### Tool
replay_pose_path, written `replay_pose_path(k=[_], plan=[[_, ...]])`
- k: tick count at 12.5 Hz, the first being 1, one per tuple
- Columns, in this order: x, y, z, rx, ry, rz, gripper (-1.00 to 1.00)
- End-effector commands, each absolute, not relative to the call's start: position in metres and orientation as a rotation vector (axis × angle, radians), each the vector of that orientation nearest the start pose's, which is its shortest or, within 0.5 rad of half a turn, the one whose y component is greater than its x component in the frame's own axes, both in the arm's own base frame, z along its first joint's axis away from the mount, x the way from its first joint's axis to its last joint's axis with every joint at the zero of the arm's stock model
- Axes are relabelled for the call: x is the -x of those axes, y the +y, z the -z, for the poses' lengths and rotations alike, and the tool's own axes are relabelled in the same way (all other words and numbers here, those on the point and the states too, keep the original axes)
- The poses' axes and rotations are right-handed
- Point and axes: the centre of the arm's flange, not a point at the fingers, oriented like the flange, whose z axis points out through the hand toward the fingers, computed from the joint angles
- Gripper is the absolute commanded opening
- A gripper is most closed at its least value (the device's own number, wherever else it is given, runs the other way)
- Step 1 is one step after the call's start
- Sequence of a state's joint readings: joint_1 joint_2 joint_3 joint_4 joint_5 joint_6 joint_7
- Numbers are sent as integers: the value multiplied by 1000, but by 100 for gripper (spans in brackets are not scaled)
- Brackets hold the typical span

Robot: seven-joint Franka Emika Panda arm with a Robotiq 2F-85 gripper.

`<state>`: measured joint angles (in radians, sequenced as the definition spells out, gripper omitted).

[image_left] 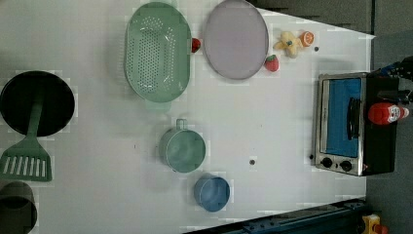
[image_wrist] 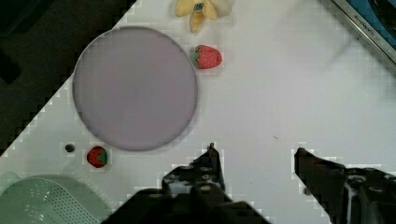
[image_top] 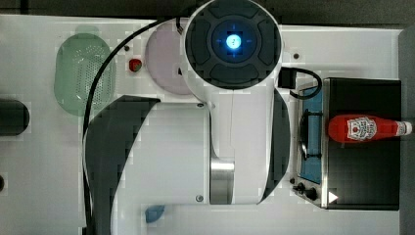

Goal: Pick Ketchup from oven and place it on table.

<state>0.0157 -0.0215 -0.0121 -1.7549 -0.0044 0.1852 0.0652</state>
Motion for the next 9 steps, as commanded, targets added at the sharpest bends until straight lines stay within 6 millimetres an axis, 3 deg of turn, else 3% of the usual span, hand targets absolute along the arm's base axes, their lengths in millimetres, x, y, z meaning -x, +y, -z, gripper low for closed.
replay_pose_path(k=[1, 3, 6, 9], plan=[[-442, -35, -626, 2785, 1419, 3, 60], [-442, -35, -625, 2784, 1422, 2, 100], [-444, -57, -623, 2747, 1478, 9, 100], [-452, -113, -608, 2645, 1614, 16, 100]])
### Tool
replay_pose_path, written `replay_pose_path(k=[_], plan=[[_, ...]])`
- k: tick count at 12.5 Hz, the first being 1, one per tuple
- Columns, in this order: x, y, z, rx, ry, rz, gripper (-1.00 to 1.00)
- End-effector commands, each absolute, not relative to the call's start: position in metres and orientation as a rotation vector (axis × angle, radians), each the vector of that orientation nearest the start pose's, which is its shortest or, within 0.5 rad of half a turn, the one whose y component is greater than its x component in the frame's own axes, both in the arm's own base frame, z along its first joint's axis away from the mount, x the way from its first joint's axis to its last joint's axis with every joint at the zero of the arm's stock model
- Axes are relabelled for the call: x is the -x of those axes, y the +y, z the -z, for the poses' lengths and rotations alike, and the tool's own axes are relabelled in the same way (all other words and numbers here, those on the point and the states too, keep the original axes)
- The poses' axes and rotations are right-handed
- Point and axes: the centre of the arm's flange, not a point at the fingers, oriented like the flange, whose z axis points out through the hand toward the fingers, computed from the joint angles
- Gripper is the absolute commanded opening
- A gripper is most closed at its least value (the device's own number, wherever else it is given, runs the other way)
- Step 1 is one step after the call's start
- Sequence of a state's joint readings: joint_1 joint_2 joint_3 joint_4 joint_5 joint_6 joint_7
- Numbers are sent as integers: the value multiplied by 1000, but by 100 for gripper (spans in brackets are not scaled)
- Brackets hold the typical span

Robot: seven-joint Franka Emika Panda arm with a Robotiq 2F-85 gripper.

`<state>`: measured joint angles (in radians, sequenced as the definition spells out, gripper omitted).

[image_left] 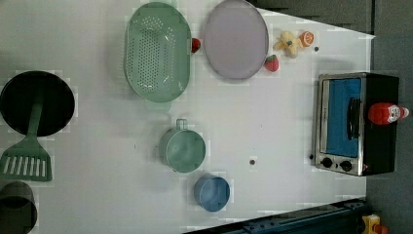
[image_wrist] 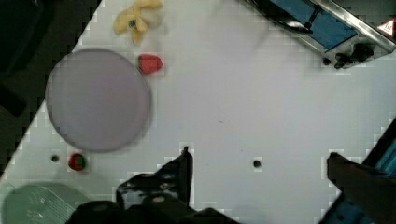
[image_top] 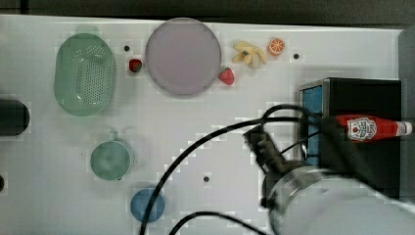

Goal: Pick Ketchup from oven and place it on table.

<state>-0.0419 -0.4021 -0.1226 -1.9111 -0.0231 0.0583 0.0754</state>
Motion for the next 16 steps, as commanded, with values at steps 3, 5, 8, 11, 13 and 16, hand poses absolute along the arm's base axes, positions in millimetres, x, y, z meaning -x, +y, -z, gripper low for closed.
replay_pose_path(k=[3, 5, 8, 11, 13, 16], plan=[[-459, -186, -579, 2517, 1781, 38, 100], [-464, -232, -556, 2439, 1885, 73, 100], [-476, -286, -521, 2368, 2011, 149, 100], [-490, -323, -487, 2347, 2110, 175, 100], [-497, -346, -466, 2337, 2168, 208, 100], [-501, -367, -429, 2258, 2236, 192, 100]])
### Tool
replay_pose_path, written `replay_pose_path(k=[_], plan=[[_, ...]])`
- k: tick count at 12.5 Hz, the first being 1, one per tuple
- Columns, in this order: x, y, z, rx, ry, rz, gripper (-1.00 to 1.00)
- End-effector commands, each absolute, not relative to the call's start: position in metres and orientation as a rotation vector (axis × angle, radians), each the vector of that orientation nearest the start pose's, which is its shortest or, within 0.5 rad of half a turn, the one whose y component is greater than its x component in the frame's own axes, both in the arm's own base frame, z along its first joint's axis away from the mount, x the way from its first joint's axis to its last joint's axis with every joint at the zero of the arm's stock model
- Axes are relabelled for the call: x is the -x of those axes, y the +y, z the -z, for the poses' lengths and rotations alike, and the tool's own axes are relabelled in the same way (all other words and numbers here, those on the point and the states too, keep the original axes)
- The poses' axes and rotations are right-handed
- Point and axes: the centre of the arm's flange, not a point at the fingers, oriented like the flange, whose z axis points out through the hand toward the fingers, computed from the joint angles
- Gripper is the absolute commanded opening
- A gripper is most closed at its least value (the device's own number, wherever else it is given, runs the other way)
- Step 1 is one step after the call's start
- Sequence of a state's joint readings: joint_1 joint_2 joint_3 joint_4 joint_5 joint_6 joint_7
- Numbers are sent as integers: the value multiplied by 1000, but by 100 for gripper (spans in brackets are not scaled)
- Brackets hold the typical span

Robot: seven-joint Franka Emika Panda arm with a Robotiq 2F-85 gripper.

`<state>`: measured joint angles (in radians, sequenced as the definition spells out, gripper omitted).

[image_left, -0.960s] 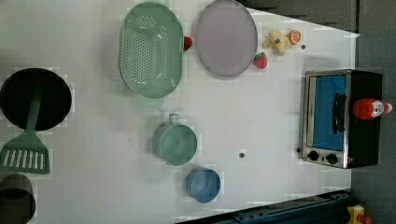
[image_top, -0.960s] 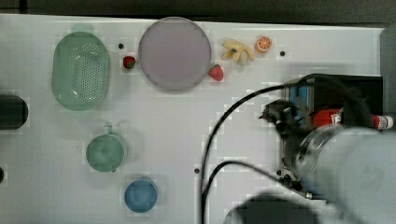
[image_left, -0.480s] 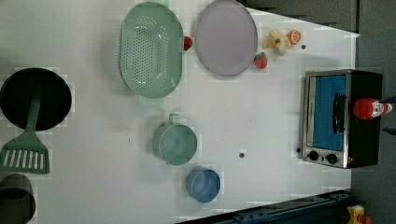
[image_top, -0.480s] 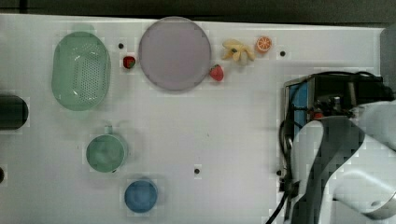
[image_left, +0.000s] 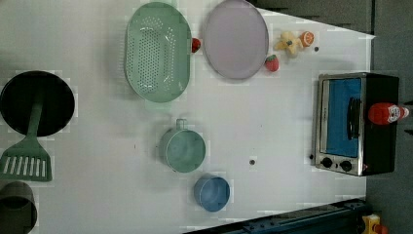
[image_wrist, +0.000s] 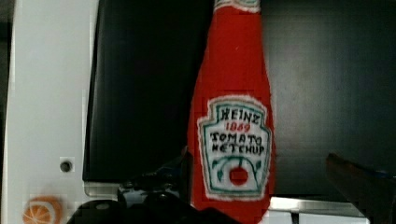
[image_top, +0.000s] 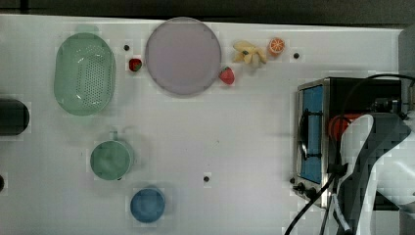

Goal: Pick Ketchup from oven and place it on table.

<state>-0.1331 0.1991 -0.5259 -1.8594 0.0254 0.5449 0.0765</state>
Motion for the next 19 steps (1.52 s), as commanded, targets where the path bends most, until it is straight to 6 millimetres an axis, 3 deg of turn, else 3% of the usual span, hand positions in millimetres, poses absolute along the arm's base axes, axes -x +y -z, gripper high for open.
replay_pose_path(k=[1, 3, 8, 9, 12, 14, 16, 19], plan=[[-501, -370, -415, 2220, 2254, 153, 100], [-502, -374, -392, 2168, 2281, 109, 100], [-506, -372, -370, 2146, 2293, 82, 100], [-505, -372, -367, 2147, 2296, 76, 91], [-504, -372, -366, 2145, 2295, 92, 26], [-504, -373, -369, 2142, 2297, 98, 26], [-510, -377, -387, 2143, 2285, 152, 27], [-529, -365, -452, 2217, 2208, 233, 27]])
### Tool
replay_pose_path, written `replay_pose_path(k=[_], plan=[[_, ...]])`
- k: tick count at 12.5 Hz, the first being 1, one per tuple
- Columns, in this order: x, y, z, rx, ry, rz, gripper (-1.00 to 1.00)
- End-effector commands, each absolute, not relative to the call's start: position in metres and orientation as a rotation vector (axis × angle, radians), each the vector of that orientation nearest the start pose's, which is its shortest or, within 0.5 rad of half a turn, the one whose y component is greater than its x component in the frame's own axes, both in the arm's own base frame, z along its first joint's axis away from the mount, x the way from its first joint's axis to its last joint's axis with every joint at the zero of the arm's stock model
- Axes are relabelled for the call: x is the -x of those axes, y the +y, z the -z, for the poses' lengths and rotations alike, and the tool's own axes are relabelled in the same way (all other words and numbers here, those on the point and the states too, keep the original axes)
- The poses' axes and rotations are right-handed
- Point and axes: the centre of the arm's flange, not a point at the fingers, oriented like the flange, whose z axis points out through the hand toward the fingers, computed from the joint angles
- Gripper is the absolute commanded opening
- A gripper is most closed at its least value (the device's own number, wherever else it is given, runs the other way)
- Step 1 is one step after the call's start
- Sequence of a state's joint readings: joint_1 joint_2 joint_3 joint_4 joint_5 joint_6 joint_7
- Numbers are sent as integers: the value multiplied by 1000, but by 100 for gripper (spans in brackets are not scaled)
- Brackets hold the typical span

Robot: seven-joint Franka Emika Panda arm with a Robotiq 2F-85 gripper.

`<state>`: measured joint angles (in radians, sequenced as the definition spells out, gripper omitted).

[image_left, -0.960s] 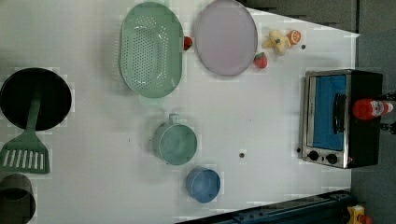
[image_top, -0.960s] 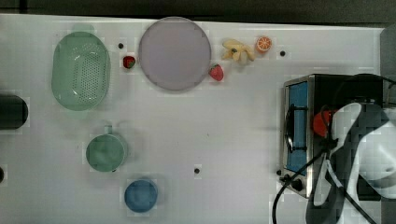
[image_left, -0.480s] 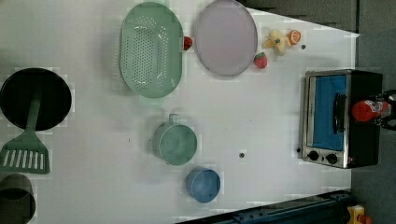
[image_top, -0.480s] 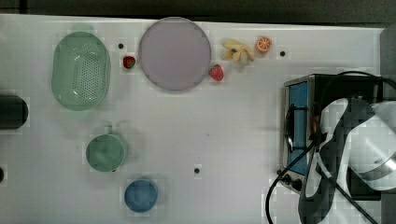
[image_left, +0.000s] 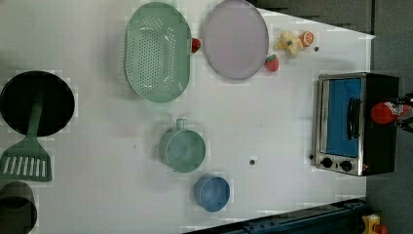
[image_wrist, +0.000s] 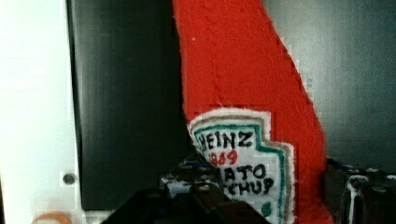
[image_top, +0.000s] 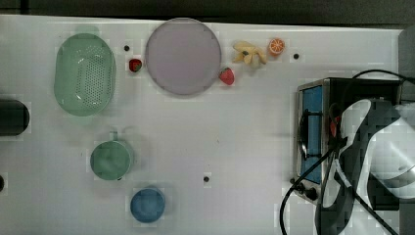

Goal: Pick Ketchup from oven and place it on table.

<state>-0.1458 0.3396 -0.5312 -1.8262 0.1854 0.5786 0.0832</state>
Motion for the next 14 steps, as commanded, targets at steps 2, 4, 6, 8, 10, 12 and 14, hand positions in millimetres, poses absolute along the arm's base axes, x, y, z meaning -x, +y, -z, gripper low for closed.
replay_pose_path(k=[2, 4, 6, 8, 10, 12, 14], plan=[[-540, -336, -505, 2312, 2133, 203, 26], [-554, -290, -555, 2402, 2023, 194, 27], [-567, -225, -590, 2496, 1865, 171, 27], [-574, -152, -602, 2598, 1697, 89, 27], [-578, -90, -600, 2696, 1556, -10, 26], [-581, -37, -586, 2772, 1433, -70, 27], [-580, 2, -563, 2831, 1345, -136, 26]])
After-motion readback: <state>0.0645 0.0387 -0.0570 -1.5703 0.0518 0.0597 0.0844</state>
